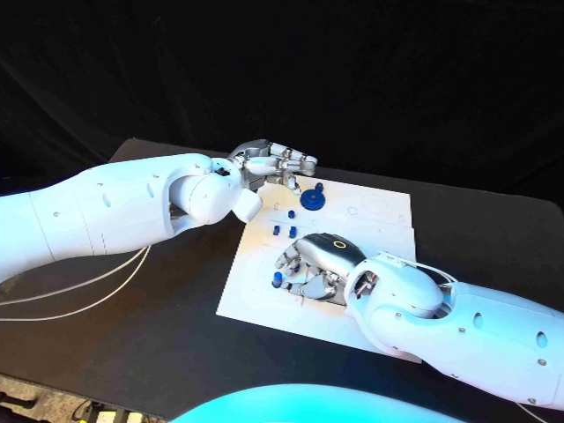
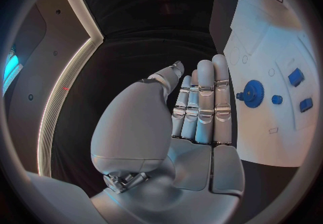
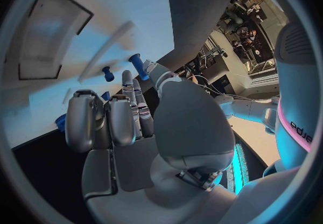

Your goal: Assemble the parts on the task board

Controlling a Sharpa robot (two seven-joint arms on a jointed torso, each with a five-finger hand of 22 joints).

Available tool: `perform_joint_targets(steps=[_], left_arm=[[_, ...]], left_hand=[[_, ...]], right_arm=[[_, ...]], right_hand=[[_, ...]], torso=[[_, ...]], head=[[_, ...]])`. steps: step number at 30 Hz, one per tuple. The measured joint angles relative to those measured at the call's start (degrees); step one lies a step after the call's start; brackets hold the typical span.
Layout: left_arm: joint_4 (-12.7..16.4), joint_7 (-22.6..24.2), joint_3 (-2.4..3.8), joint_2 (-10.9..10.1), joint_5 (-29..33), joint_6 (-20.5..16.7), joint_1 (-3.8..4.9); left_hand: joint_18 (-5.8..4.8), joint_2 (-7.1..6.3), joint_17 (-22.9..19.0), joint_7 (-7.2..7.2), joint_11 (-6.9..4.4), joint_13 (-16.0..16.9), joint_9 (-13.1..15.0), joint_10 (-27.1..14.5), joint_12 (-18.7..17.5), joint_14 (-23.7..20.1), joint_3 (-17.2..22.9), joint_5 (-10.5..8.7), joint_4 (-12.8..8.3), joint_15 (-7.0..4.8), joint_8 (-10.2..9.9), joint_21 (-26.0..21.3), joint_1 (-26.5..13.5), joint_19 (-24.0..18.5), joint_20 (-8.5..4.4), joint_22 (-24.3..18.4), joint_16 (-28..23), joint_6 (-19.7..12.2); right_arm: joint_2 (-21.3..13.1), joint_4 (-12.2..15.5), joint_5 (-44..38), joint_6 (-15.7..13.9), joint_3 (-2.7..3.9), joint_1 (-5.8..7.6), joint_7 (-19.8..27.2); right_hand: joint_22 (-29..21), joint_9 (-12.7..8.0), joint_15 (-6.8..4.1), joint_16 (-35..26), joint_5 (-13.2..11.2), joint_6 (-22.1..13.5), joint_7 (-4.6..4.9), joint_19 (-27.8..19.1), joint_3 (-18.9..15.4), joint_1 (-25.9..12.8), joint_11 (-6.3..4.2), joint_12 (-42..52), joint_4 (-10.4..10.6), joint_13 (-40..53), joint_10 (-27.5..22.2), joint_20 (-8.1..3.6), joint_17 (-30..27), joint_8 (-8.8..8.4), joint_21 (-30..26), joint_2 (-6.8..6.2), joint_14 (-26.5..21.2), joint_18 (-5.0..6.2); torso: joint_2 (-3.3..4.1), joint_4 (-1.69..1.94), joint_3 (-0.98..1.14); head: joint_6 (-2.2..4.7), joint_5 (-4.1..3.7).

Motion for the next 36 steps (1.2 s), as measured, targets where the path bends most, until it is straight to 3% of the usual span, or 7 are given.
perform_joint_targets(steps=[9,13,16,21,24,29,36], left_arm=[[-0.21,-0.08,-0.29,-0.31,0.0,0.01,0.0],[-0.15,-0.09,-0.59,-0.53,0.0,0.01,-0.03],[-0.04,-0.09,-0.69,-0.9,0.0,0.0,-0.03],[0.25,-0.05,-0.81,-1.41,0.01,-0.03,-0.1],[0.42,-0.02,-0.84,-1.57,0.01,-0.03,-0.13],[0.66,0.01,-0.89,-1.63,0.01,-0.03,-0.17],[0.77,0.02,-0.93,-1.66,0.01,-0.02,-0.23]], left_hand=[[0.0,0.0,0.0,-0.2,0.0,-0.01,0.0,0.0,0.0,0.0,0.0,0.0,0.0,0.0,0.01,0.01,0.0,0.0,0.0,-0.06,0.0,-0.2],[0.0,0.0,0.01,-0.2,0.0,-0.01,0.01,0.0,0.0,0.0,0.0,0.0,0.0,0.0,0.01,0.01,0.0,0.0,0.0,-0.06,0.0,-0.2],[0.0,0.0,0.0,-0.2,0.0,-0.01,0.01,0.0,0.0,0.0,0.0,0.0,0.0,0.0,0.01,0.01,0.0,0.0,0.0,-0.06,0.0,-0.2],[0.0,0.0,0.01,-0.2,0.0,-0.01,0.01,0.0,0.0,0.0,-0.15,0.0,0.16,0.0,0.01,0.02,0.0,0.0,0.0,-0.06,0.0,-0.2],[0.0,0.0,0.01,-0.2,0.0,-0.02,0.01,0.0,0.0,0.0,-0.15,0.0,0.16,0.0,0.01,0.02,0.0,0.0,0.0,-0.06,0.0,-0.2],[0.0,0.0,-0.01,-0.2,0.0,-0.02,0.01,0.0,0.0,0.0,-0.15,0.0,0.16,0.0,0.01,0.02,0.0,0.0,0.0,-0.06,0.0,-0.2],[0.0,0.0,-0.04,-0.2,0.0,-0.02,0.01,0.0,0.0,0.0,-0.15,0.0,0.16,0.0,0.01,0.02,0.0,0.0,0.0,-0.05,0.0,-0.2]], right_arm=[[-12.35,7.21,6.89,-5.02,0.94,3.45,2.2],[-19.71,9.17,13.47,-5.12,1.01,4.48,2.49],[-24.68,10.98,17.48,-4.96,0.99,4.5,1.98],[-30.43,14.04,19.85,-4.67,0.73,3.31,-0.46],[-32.78,15.46,19.67,-4.6,0.62,2.34,-2.9],[-32.86,16.2,17.35,-4.79,0.38,0.47,-7.1],[-30.24,15.53,12.97,-5.87,0.35,-1.63,-12.14]], right_hand=[[-0.01,0.75,0.0,0.0,0.33,2.17,0.68,0.0,-1.37,-0.98,-0.42,4.09,0.9,1.85,4.79,0.0,-0.36,1.5,-0.13,0.98,0.0,0.0],[-0.01,2.03,-1.47,0.99,0.33,5.61,-1.29,0.96,-4.44,-3.47,-2.59,11.62,2.38,6.95,12.4,-0.96,1.17,3.82,2.39,0.97,-0.14,0.0],[-0.01,3.86,-2.44,2.64,0.89,6.56,-2.32,0.97,-7.79,-4.31,-3.68,28.23,3.17,23.47,13.72,-2.02,3.38,5.58,4.93,1.29,-0.1,-0.33],[-0.01,9.02,-3.0,4.88,2.52,4.75,-2.68,1.03,-14.33,-5.73,-4.0,54.6,5.92,51.6,11.76,-2.08,6.02,9.07,7.6,2.74,-0.1,-1.01],[-0.01,11.02,-3.0,4.94,5.73,3.74,-2.71,1.03,-16.93,-5.69,-4.0,58.3,7.11,55.9,11.77,-2.08,6.06,10.24,7.71,2.75,-0.1,-1.01],[-0.02,12.83,-2.99,5.59,6.09,3.31,-2.7,1.03,-19.6,-5.54,-4.02,61.23,8.67,59.4,12.41,-2.07,6.06,11.13,8.45,3.14,-0.1,-1.0],[-0.02,14.23,-2.99,6.44,5.69,2.46,-2.68,1.03,-22.01,-5.72,-4.01,64.07,10.6,62.74,13.83,-2.07,6.06,11.56,9.12,3.32,-0.1,-0.99]], torso=[[-0.41,-0.35,-0.13],[-0.8,-0.69,-0.3],[-1.07,-1.09,-0.41],[-1.41,-1.9,-0.56],[-1.52,-2.26,-0.59],[-1.59,-2.71,-0.63],[-1.57,-2.66,-0.56]], head=[[1.06,-2.41],[1.32,-4.22],[1.43,-5.61],[1.25,-7.77],[1.05,-8.87],[0.76,-9.74],[0.55,-10.05]])
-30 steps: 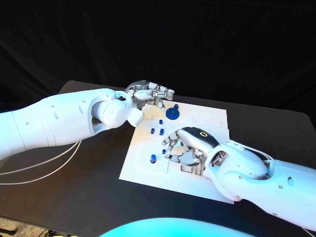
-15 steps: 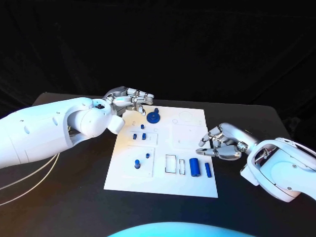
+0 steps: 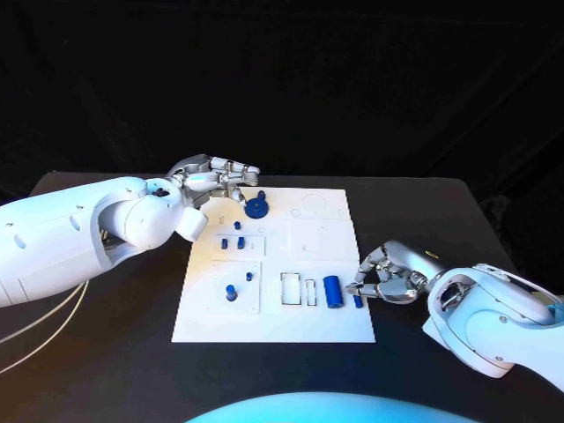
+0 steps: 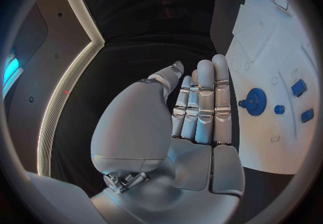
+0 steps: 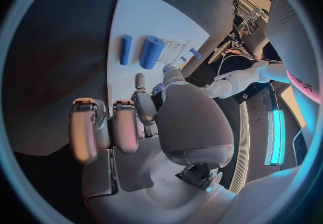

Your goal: Assemble the parts on the task board

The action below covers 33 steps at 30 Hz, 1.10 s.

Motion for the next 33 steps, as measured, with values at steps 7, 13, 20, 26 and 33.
perform_joint_targets(steps=[7,13,20,26,33], left_arm=[[0.05,0.0,-0.03,-0.22,0.0,0.01,-0.04],[0.12,-0.01,-0.04,-0.33,0.0,0.01,-0.04],[0.16,-0.04,-0.04,-0.38,0.0,0.04,-0.05],[0.17,-0.06,-0.04,-0.43,0.0,0.06,-0.05],[0.18,-0.12,-0.04,-0.43,0.01,0.15,-0.05]], left_hand=[[0.0,0.0,0.0,0.0,0.0,0.06,0.0,0.0,0.0,0.0,0.0,0.0,0.0,0.0,0.0,-0.2,0.0,0.0,0.0,-0.08,0.0,0.0],[0.0,0.0,0.0,0.0,0.0,0.06,0.0,0.0,0.0,0.0,0.0,0.0,0.0,0.0,0.0,-0.27,0.0,0.0,0.0,-0.08,0.0,0.0],[0.0,0.0,0.01,0.0,0.0,0.06,0.01,0.0,0.0,0.0,0.0,0.0,0.0,0.0,0.0,-0.27,0.0,0.0,0.0,-0.08,0.0,0.0],[0.0,0.0,0.01,0.0,0.0,0.05,0.01,0.0,0.0,0.0,0.0,0.0,0.0,0.0,0.0,-0.27,0.0,0.0,0.0,-0.07,0.0,0.0],[0.0,0.0,0.01,0.0,0.0,0.05,0.01,0.0,0.0,0.0,0.0,0.0,0.0,0.0,0.0,-0.27,0.0,0.0,0.0,-0.07,0.0,0.0]], right_arm=[[2.67,-1.42,-2.66,-0.88,0.0,-1.02,-3.22],[4.44,-2.55,-3.78,-1.16,0.01,-1.77,-4.54],[6.48,-3.99,-4.43,-1.41,0.01,-2.66,-5.46],[7.81,-4.94,-4.63,-1.5,0.01,-2.97,-5.89],[9.24,-6.15,-4.72,-1.36,0.02,-3.48,-6.18]], right_hand=[[0.04,0.49,0.0,0.32,-0.15,-0.2,-0.2,0.0,-0.91,-0.23,0.0,0.72,0.62,1.05,0.4,0.0,0.0,0.26,0.21,0.23,0.0,-0.84],[0.04,0.62,0.0,0.32,-0.15,-0.2,-0.2,0.0,-1.04,-0.23,0.0,0.72,0.75,1.05,0.4,0.0,-0.01,0.24,0.21,0.23,0.0,-0.84],[0.04,0.76,0.0,0.32,-0.15,-0.2,-0.2,0.0,-1.3,-0.6,0.0,0.72,0.71,1.21,0.4,0.01,-0.02,0.24,0.21,0.6,0.0,-0.84],[0.03,0.97,0.0,0.32,-0.15,-0.2,-0.2,0.0,-1.7,-0.83,0.0,0.72,0.78,1.32,0.4,0.01,-0.02,0.64,0.21,0.83,0.0,-0.84],[0.03,1.1,0.01,0.32,-0.15,-0.2,-0.2,0.0,-1.85,-0.83,0.0,0.94,0.94,1.45,0.4,0.01,-0.02,0.64,0.21,0.83,0.0,-0.84]], torso=[[0.08,0.09,0.01],[0.08,0.04,0.01],[0.08,0.13,0.03],[0.09,0.22,0.04],[0.18,0.37,0.04]], head=[[-0.28,0.12],[-0.57,0.27],[-0.48,0.21],[-0.37,0.1],[-0.43,0.14]])
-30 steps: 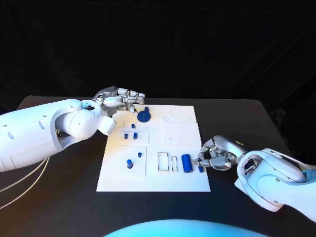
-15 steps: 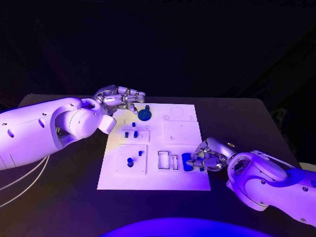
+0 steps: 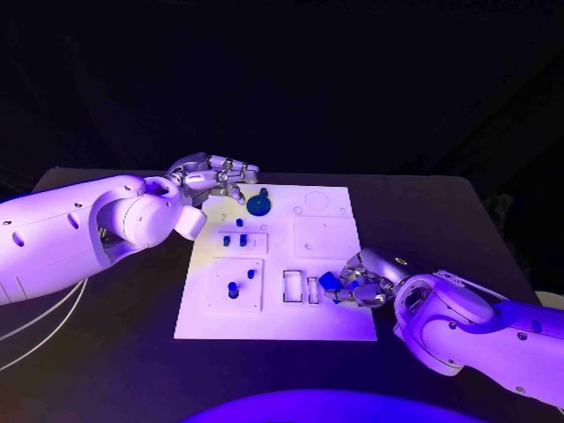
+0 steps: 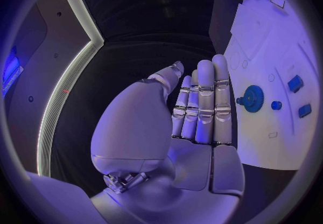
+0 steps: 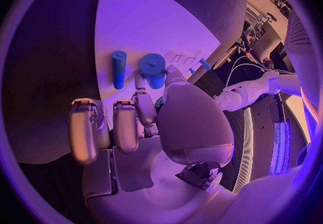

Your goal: Assemble the parts on the task board

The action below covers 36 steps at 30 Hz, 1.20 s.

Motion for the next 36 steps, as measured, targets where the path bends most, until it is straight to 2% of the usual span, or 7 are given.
perform_joint_targets(steps=[9,12,18,22,26,29,36], left_arm=[[0.01,-0.06,0.0,-0.05,0.0,0.11,0.0],[0.02,-0.09,0.0,-0.07,0.0,0.17,0.0],[0.05,-0.15,0.0,-0.12,0.0,0.24,0.0],[0.05,-0.18,0.0,-0.17,0.0,0.26,0.0],[0.04,-0.19,-0.01,-0.21,0.0,0.27,0.0],[0.03,-0.2,-0.01,-0.21,0.0,0.28,0.0],[0.01,-0.2,-0.01,-0.13,0.01,0.31,-0.01]], left_hand=[[0.0,0.0,-0.05,0.0,0.0,0.0,0.0,0.0,0.0,0.0,-0.16,0.0,0.16,0.0,0.0,0.0,0.0,0.0,0.0,-0.05,0.0,0.0],[0.0,0.0,-0.05,0.0,0.0,-0.01,0.0,0.0,0.0,0.0,-0.16,0.0,0.16,0.0,0.0,0.0,0.0,0.0,0.0,-0.05,0.0,0.0],[0.0,0.0,-0.05,0.0,0.0,-0.01,0.0,0.0,0.0,0.0,-0.16,0.0,0.16,0.0,0.0,0.0,0.0,0.0,0.0,-0.05,0.0,0.0],[0.0,0.0,-0.05,0.0,0.0,-0.01,0.0,0.0,0.0,0.0,-0.15,0.0,0.16,0.0,0.0,0.0,0.0,0.0,0.0,-0.05,0.0,0.0],[0.0,0.0,-0.04,0.0,0.0,0.04,0.0,0.0,0.0,0.0,-0.15,0.0,0.15,0.0,0.0,0.0,0.0,0.0,0.0,-0.1,0.0,0.0],[0.0,0.18,-0.04,0.0,0.0,0.04,0.0,0.0,0.23,0.0,-0.15,0.0,0.16,0.0,0.0,0.0,-0.18,0.0,0.0,-0.1,0.0,0.0],[0.0,0.23,-0.04,0.0,0.0,0.04,0.0,0.0,0.23,0.0,-0.15,0.0,0.15,0.0,0.0,0.0,-0.23,0.0,0.0,-0.1,0.0,0.0]], right_arm=[[1.03,-1.37,-0.5,0.62,0.41,-0.22,-0.29],[1.18,-1.46,-0.78,0.72,0.47,-0.26,-0.39],[1.14,-1.09,-1.39,0.11,0.45,-0.43,-0.47],[0.35,-0.13,-1.52,-0.99,0.34,-0.67,-0.62],[-0.76,1.22,-1.22,-2.38,0.34,-0.72,-0.97],[-1.19,2.56,-0.58,-4.02,0.58,-0.15,-0.99],[-0.94,4.36,1.82,-7.82,0.87,0.8,-0.22]], right_hand=[[-0.01,0.9,0.0,0.23,-0.71,0.03,0.18,0.0,-0.47,0.01,0.0,0.0,-0.46,0.31,0.0,0.0,-0.01,0.78,0.0,0.01,0.0,0.0],[-0.01,0.99,0.0,0.23,-0.68,-0.18,-0.04,0.0,-0.68,0.72,0.0,0.25,-0.66,0.57,0.0,0.0,-0.01,0.79,0.0,0.72,0.0,0.0],[-0.01,1.79,0.0,0.55,1.8,-0.21,-0.24,-0.06,-0.91,2.81,-0.31,0.67,-0.73,1.3,0.31,-0.23,-0.01,1.16,0.67,2.12,0.0,0.01],[-0.02,2.02,0.0,0.55,3.68,-0.3,-0.58,0.0,-0.77,3.9,-0.51,0.95,-0.98,1.67,0.51,-0.43,-0.01,1.57,1.33,3.2,0.0,0.01],[-0.02,2.07,0.0,0.78,5.64,-0.13,-0.45,0.0,-0.86,4.67,-0.82,0.96,-1.2,2.04,0.82,-0.42,-0.01,1.95,1.69,3.42,0.0,0.01],[-0.02,2.07,0.0,0.78,7.0,-0.13,-0.45,0.0,-0.86,4.78,-1.06,1.25,-1.21,2.26,1.06,-0.84,-0.02,2.26,2.18,3.53,0.0,0.01],[-0.03,2.06,-0.2,0.78,7.55,-0.14,-0.45,0.01,-1.11,5.09,-0.92,1.25,-1.11,2.39,1.33,-0.84,-0.02,2.26,2.2,3.84,-0.2,0.01]], torso=[[0.01,0.19,0.0],[0.02,0.23,-0.02],[0.04,0.4,-0.01],[0.07,0.54,-0.01],[0.07,0.66,0.0],[0.07,0.75,0.0],[0.11,1.0,0.02]], head=[[-0.07,0.14],[-0.07,0.15],[0.02,0.18],[0.14,0.18],[0.34,0.16],[0.57,0.04],[0.85,-0.16]])
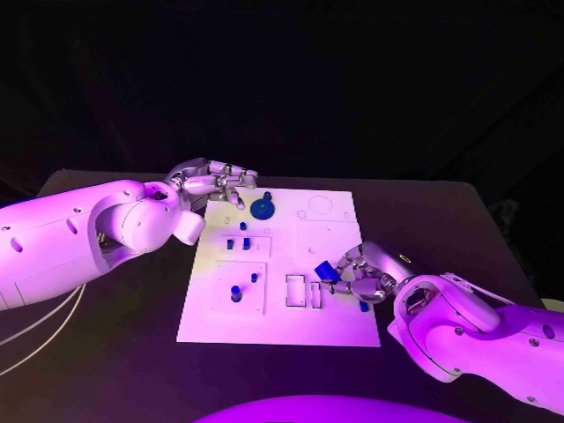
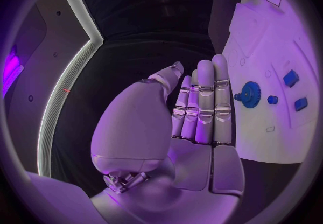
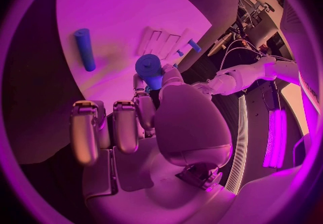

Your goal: Assemble the parts on the task board

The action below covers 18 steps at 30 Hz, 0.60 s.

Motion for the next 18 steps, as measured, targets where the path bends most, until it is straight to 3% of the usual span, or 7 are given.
perform_joint_targets(steps=[8,11,14,18], left_arm=[[0.02,0.0,0.0,0.03,0.0,0.01,-0.01],[0.03,0.0,0.0,0.07,0.0,0.02,-0.01],[0.04,0.0,0.0,0.09,0.0,0.02,-0.01],[0.05,0.0,0.0,0.1,0.0,0.03,-0.01]], left_hand=[[0.0,0.0,0.0,0.0,0.0,-0.01,0.0,0.0,0.0,0.0,0.0,0.0,0.0,0.0,0.0,0.0,0.0,0.0,0.0,0.0,0.0,0.0],[0.0,0.0,0.0,0.0,0.0,-0.01,0.0,0.0,0.0,0.0,0.0,0.0,0.0,0.0,0.0,0.0,0.0,0.0,0.0,0.0,0.0,0.0],[0.0,0.0,0.0,0.0,0.0,-0.01,0.0,0.0,0.0,0.0,0.0,0.0,0.0,0.0,0.0,0.0,0.0,0.0,0.0,0.0,0.0,0.0],[0.0,0.0,0.0,0.0,0.0,-0.01,0.0,0.0,0.0,0.0,0.0,0.0,0.0,0.0,0.0,0.0,0.0,0.0,0.0,0.01,0.0,0.0]], right_arm=[[2.99,-0.73,3.58,-0.42,0.01,0.12,0.99],[4.16,-1.31,4.84,0.25,-0.01,0.08,1.25],[5.02,-1.84,5.88,1.15,-0.04,0.04,1.4],[6.04,-2.44,6.84,2.4,-0.04,0.02,1.46]], right_hand=[[0.0,0.0,-0.21,0.0,0.04,0.0,0.0,0.0,-0.9,-0.15,0.0,0.0,0.88,0.05,0.0,0.0,0.0,0.23,0.0,0.16,0.21,0.0],[0.04,0.0,-0.21,0.0,0.77,0.0,0.0,0.0,-1.83,-1.63,0.0,0.07,1.02,0.15,0.0,0.0,0.0,0.67,0.0,1.59,0.21,0.0],[0.04,0.04,-0.21,0.0,0.79,0.0,0.0,0.0,-2.33,-3.27,-0.2,0.08,1.02,0.1,0.21,0.0,-0.01,1.11,0.0,1.92,0.21,0.0],[0.04,2.52,-0.21,0.0,0.66,0.0,0.0,0.0,-2.94,-4.37,-0.41,0.08,1.03,0.19,0.42,0.01,0.01,1.33,0.0,1.85,0.21,0.0]], torso=[[0.08,0.23,-0.02],[0.12,0.35,0.01],[0.14,0.4,0.01],[0.15,0.46,-0.02]], head=[[0.04,-0.07],[0.08,-0.13],[0.06,-0.14],[-0.01,-0.14]])
